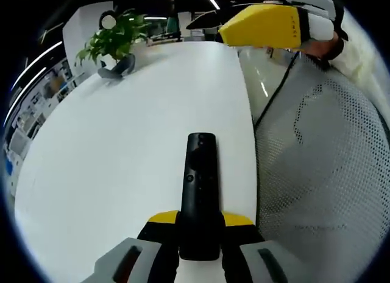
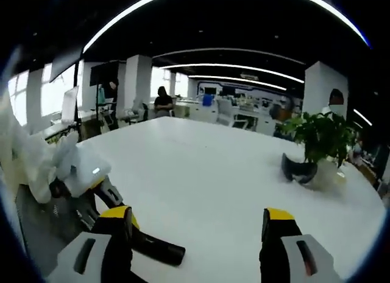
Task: Press the specified remote control buttons in sequence, fully releasing each button before pressing the next.
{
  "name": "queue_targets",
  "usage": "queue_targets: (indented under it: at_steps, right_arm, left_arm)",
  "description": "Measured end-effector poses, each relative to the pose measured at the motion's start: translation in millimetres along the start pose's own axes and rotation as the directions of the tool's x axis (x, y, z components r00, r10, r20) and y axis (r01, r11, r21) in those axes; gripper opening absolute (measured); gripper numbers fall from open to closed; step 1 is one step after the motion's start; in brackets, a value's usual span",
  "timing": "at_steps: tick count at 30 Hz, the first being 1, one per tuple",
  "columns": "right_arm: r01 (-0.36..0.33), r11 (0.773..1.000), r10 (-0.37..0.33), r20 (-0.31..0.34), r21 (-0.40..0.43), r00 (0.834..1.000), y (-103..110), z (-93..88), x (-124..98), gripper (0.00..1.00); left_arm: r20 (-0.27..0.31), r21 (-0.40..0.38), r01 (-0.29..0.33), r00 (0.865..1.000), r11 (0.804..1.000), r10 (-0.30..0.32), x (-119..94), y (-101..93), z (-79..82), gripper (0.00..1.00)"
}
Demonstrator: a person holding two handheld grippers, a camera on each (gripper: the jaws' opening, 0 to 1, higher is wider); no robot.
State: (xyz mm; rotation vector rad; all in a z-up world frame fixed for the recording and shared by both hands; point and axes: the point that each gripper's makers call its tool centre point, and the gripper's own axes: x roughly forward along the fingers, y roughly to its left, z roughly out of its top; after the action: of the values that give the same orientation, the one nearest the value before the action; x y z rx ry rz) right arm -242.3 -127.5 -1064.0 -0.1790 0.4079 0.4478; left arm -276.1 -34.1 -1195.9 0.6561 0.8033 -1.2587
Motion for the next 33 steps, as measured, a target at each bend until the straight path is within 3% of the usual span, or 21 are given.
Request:
queue_targets:
  at_steps: [8, 33]
  right_arm:
    - [0.009, 1.0, -0.009, 0.004, -0.022, 1.0, -1, 1.2, -1, 0.84]
    - [0.009, 0.999, -0.011, -0.048, -0.052, 0.999, 2, -8.0, 2, 0.82]
  left_arm:
    - [-0.017, 0.039, 0.028, 0.999, 0.999, -0.027, -1, 9.2, 0.0, 0.24]
    - [-0.088, 0.028, -0.006, 0.996, 1.0, 0.008, -6, 86.7, -6.0, 0.24]
